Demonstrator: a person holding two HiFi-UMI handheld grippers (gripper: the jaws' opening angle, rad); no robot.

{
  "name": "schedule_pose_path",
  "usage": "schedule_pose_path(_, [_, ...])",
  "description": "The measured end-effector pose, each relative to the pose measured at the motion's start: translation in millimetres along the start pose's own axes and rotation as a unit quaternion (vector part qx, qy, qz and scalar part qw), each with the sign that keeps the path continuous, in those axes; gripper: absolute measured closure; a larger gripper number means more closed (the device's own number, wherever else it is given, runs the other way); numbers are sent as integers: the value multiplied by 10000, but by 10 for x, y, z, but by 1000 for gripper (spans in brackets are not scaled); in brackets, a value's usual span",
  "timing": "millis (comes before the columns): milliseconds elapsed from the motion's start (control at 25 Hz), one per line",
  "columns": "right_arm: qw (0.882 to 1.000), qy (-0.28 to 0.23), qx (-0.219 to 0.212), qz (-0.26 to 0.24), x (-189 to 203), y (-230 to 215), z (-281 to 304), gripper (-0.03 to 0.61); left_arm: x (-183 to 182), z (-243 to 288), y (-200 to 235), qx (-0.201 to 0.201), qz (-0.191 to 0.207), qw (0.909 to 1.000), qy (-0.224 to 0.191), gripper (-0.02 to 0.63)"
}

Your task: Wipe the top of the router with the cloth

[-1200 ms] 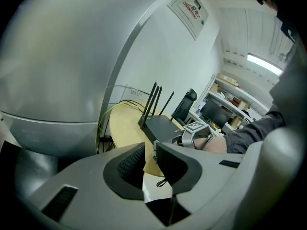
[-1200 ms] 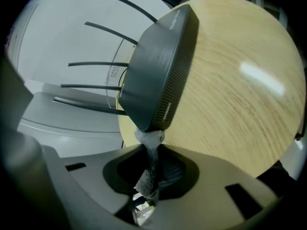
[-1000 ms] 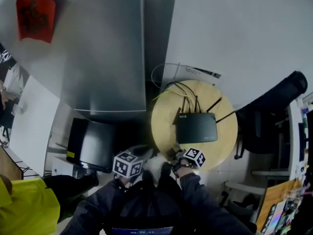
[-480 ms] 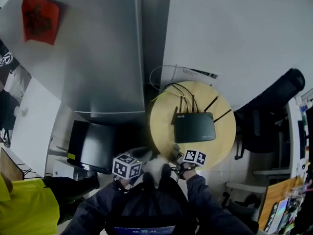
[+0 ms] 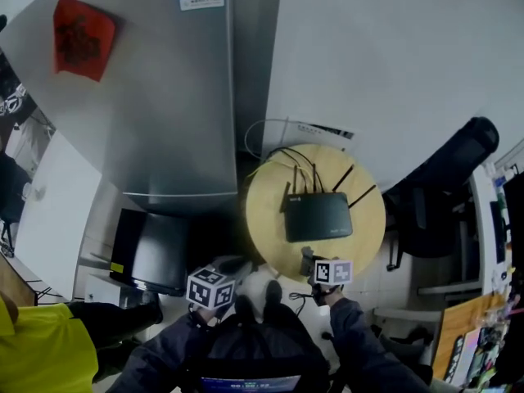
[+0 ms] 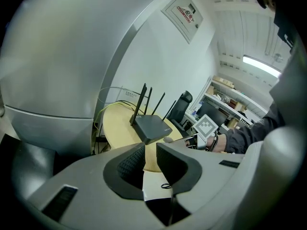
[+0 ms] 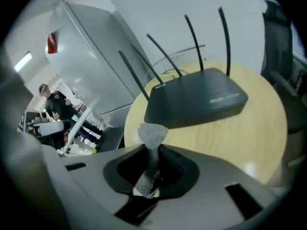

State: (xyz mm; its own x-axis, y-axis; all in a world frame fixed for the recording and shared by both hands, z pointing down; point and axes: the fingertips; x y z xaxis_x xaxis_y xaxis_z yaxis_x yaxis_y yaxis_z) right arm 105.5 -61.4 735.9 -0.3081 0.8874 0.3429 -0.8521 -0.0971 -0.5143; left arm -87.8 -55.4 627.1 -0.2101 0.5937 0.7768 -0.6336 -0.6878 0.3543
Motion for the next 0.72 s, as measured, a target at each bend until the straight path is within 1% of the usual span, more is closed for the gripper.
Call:
schedule_pose_path(120, [9983, -524, 74, -239, 6, 76, -395, 499, 8, -18, -131, 68, 13, 10000, -3, 552])
schedule_pose_path(240, [9942, -955, -42, -497, 101, 231, -865, 499, 17, -18, -329, 220, -54, 9997, -61, 552])
schedule_pose_path(320, [9901, -1263, -148, -599, 146, 326, -1184, 499, 1, -5, -473, 299, -12, 9995, -92, 552])
schedule_pose_path(440, [9830, -1616, -221, -844, 269, 475, -1667, 499, 1, -45, -755, 386, 150, 9991, -128, 552])
schedule_pose_path(520, [9771, -1828, -219, -1071, 362, 557, -1982, 499, -4, -104, -939, 399, 357, 9985, -142, 552])
schedule_pose_path(640, [9680, -2171, -285, -1228, 520, 623, -2439, 499, -31, -234, -1176, 242, 689, 9970, -247, 552])
schedule_pose_path(720, [9625, -2359, -355, -1289, 690, 641, -2715, 499, -23, -363, -1357, 119, 750, 9964, -377, 552])
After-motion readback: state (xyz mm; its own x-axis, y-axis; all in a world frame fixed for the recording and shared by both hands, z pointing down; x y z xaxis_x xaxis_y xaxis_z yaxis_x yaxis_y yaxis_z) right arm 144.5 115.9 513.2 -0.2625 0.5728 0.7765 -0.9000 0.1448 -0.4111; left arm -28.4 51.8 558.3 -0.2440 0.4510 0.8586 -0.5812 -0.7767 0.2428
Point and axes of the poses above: the fingertips, and each gripper's own axes: z forward along the fingers, y to its left, x out of its underside, and after that the axes turned 12 degrees about z, right-handed
